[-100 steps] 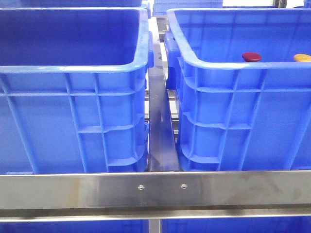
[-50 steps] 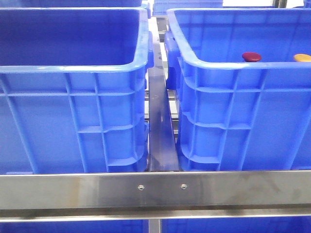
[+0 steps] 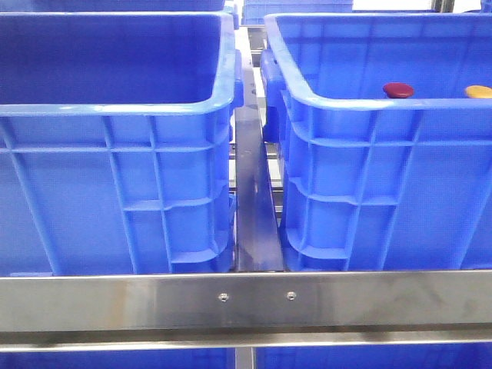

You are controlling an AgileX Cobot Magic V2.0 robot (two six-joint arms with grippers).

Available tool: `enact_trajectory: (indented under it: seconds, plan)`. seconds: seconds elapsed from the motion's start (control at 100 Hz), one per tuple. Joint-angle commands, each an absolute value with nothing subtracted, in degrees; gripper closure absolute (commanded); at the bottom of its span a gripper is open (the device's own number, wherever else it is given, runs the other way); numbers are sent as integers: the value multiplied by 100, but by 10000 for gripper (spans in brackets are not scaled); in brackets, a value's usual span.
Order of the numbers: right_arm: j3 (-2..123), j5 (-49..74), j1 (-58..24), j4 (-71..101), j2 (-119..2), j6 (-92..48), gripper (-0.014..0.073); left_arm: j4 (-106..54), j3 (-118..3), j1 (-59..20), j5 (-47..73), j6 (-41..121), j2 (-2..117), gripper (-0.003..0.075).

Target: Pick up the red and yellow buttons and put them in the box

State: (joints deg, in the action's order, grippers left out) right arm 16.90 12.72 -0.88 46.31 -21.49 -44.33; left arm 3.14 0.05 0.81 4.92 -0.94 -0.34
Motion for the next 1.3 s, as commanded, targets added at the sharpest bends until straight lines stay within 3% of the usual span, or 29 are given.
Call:
enact_trajectory:
  seconds: [0.0, 0.24, 0.39, 0.56, 0.66, 1.29]
  plan:
    - [1788, 753, -77, 3638, -2099, -3442, 658, 268, 313, 100, 0, -144, -210, 740]
    - [1042, -673, -77, 471, -1711, -130, 658, 268, 313, 100, 0, -144, -210, 740]
    - [493, -789, -72, -666, -1274, 805, 658, 268, 313, 100, 0, -144, -210, 740]
    - [-94, -899, -72, -758, -391, 892, 658, 268, 313, 100, 0, -144, -210, 740]
    - [-77, -329, -72, -782, 267, 878, 658, 268, 313, 100, 0, -144, -210, 740]
    - [-77, -246, -72, -772, 197, 632, 658, 268, 313, 100, 0, -144, -210, 740]
